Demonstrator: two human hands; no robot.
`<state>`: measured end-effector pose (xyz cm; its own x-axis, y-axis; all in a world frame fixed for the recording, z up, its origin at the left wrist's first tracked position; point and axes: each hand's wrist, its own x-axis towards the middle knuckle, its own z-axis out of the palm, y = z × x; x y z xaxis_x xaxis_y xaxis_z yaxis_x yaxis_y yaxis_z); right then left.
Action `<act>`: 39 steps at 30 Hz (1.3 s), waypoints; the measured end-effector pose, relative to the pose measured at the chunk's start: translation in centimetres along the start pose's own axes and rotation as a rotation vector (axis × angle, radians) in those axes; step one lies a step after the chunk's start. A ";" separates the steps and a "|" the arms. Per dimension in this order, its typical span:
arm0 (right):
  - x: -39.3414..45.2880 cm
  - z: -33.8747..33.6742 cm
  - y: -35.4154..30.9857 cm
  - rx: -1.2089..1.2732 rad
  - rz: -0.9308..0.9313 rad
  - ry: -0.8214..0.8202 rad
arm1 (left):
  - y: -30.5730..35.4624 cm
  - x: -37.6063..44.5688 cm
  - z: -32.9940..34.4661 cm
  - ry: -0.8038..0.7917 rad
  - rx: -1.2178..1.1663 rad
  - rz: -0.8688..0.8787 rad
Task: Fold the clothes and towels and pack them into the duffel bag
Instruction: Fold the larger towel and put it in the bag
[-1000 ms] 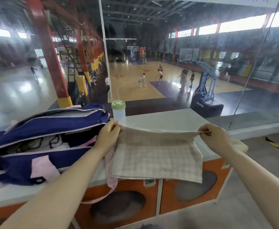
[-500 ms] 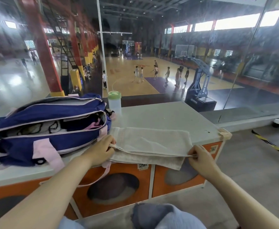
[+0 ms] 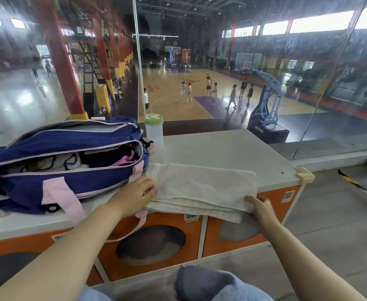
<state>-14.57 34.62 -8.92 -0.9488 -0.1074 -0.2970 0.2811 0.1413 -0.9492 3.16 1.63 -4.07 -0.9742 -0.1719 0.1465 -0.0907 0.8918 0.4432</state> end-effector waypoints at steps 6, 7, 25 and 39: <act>-1.6 -1.0 -0.8 0.180 0.102 -0.206 | 0.6 0.8 1.2 0.131 0.381 0.049; -2.0 -1.1 -1.6 0.199 0.090 -0.233 | 0.7 1.0 1.3 0.111 0.388 0.078; -4.2 9.7 -21.0 -0.386 -0.368 -0.278 | 3.6 0.5 2.4 0.015 -0.499 -0.073; -8.7 23.6 -10.3 -1.291 -0.479 -0.479 | 2.6 2.4 0.6 0.327 -1.299 -0.446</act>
<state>-5.88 10.89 1.01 -0.7021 -0.6719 -0.2360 -0.6089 0.7382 -0.2902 0.50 3.78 -3.10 -0.8069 -0.5814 -0.1046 0.0531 -0.2478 0.9674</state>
